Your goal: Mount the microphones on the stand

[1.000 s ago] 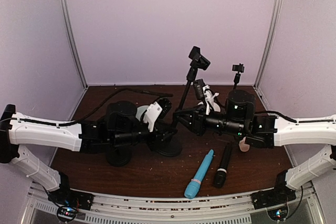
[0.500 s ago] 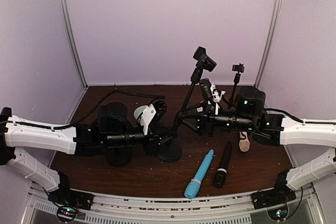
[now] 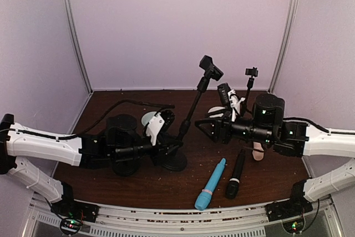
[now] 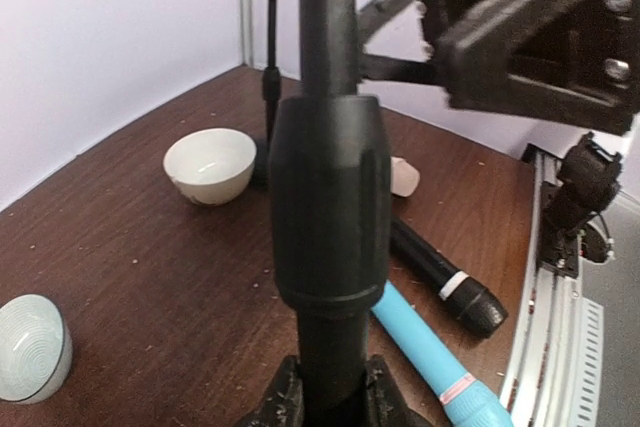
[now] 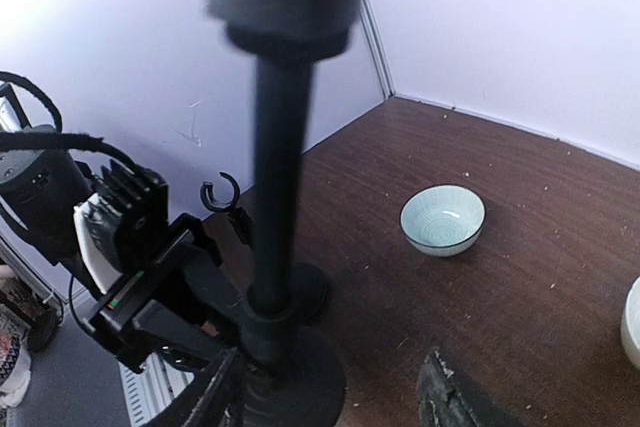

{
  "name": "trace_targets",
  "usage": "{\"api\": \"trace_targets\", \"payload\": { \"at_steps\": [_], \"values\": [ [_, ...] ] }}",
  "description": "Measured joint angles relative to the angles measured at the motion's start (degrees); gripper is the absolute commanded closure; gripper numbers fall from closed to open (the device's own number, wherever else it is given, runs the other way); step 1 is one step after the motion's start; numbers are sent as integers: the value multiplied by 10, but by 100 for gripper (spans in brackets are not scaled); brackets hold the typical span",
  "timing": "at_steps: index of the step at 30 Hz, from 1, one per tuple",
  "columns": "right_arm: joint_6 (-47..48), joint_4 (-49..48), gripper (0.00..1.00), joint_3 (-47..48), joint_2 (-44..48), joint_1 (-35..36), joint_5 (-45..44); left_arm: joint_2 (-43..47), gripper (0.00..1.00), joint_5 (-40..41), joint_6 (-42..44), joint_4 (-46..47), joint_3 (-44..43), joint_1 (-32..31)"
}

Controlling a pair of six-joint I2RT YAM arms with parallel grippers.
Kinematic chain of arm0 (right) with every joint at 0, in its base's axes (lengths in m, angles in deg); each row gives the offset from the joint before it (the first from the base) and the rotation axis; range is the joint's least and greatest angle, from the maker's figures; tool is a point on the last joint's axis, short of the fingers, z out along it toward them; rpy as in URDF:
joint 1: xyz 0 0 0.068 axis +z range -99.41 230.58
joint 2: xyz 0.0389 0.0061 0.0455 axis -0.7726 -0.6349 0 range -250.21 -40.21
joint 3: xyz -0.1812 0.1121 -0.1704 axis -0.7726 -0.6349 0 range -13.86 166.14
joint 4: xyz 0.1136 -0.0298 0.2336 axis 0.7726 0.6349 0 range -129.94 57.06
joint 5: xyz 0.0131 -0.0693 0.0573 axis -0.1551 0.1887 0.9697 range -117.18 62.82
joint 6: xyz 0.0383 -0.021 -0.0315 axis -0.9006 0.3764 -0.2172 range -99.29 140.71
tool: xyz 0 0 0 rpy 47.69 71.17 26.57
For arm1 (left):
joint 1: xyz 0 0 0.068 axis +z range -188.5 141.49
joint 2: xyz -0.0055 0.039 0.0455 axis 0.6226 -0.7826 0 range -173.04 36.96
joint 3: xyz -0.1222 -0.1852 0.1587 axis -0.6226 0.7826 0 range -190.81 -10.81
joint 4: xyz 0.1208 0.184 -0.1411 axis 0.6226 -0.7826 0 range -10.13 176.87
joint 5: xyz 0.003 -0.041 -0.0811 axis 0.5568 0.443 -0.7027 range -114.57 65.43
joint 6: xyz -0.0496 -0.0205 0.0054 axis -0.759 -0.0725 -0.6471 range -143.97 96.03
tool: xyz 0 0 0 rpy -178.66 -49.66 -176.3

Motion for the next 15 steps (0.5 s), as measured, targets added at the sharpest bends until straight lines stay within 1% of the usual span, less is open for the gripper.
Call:
{"api": "trace_targets", "payload": {
  "at_steps": [3, 5, 12, 14, 15],
  "values": [
    [-39, 14, 41, 20, -19, 33, -58, -7, 100, 51, -2, -13, -7, -5],
    [-62, 18, 42, 43, -42, 42, -87, -12, 100, 81, -2, -23, -13, -9],
    [-103, 21, 46, 96, -98, 60, -138, -16, 100, 132, -2, -43, -37, -24],
    [-114, 21, 50, 103, -110, 62, -142, -16, 100, 139, -1, -43, -41, -28],
    [-116, 21, 53, 106, -114, 63, -143, -16, 100, 143, -1, -43, -42, -30]
  ]
}}
